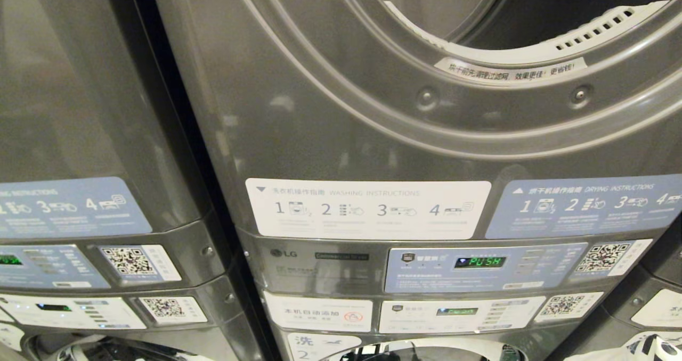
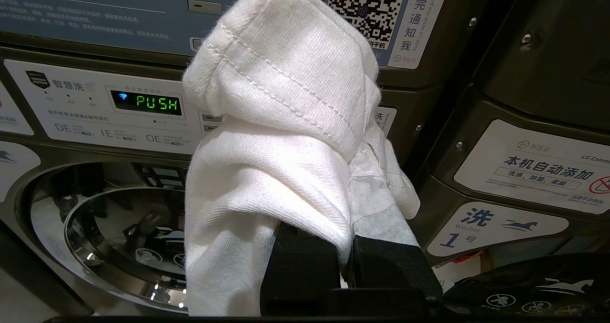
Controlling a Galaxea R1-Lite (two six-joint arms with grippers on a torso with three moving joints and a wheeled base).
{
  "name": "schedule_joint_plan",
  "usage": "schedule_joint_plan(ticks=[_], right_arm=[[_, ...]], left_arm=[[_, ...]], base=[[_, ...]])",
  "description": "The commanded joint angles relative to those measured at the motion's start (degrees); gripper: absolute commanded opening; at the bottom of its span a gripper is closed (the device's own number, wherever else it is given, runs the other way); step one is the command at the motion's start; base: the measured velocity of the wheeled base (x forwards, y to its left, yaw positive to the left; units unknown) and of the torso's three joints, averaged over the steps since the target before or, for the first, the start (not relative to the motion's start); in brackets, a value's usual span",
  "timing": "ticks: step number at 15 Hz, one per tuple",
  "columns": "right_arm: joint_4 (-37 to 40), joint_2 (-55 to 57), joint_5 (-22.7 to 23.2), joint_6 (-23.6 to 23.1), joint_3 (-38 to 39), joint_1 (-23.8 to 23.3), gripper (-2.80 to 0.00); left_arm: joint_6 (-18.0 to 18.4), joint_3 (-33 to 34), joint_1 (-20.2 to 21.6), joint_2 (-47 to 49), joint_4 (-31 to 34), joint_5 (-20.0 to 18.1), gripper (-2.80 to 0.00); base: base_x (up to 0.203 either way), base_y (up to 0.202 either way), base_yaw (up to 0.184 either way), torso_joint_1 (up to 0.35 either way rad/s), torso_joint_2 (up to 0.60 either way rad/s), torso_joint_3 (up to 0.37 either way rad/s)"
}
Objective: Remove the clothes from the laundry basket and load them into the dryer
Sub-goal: Put the clothes in the dryer
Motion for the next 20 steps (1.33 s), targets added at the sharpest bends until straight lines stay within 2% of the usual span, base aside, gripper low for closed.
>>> schedule_joint_plan(ticks=[1, 10, 16, 20], right_arm=[[0.03, 0.06, 0.09, -0.06, 0.00, 0.01, -2.80], [0.03, 0.06, 0.00, 0.03, 0.00, 0.01, -2.80], [-0.06, 0.06, -0.43, 1.88, 0.00, 0.01, -2.80], [0.09, 0.06, -0.07, 1.20, -0.08, 0.01, -2.80]], left_arm=[[0.00, 0.00, 0.00, 0.00, 0.00, 0.01, -2.80], [0.00, 0.00, 0.00, 0.00, 0.00, 0.01, -2.80], [0.00, 0.00, 0.00, 0.00, 0.00, 0.01, -2.80], [0.00, 0.00, 0.00, 0.00, 0.00, 0.01, -2.80]], base=[[0.000, 0.000, 0.000, 0.158, -0.32, -0.159], [0.000, 0.000, 0.000, 0.102, -0.20, -0.101], [0.000, 0.000, 0.000, 0.078, -0.15, -0.073], [0.000, 0.000, 0.000, 0.069, -0.13, -0.062]])
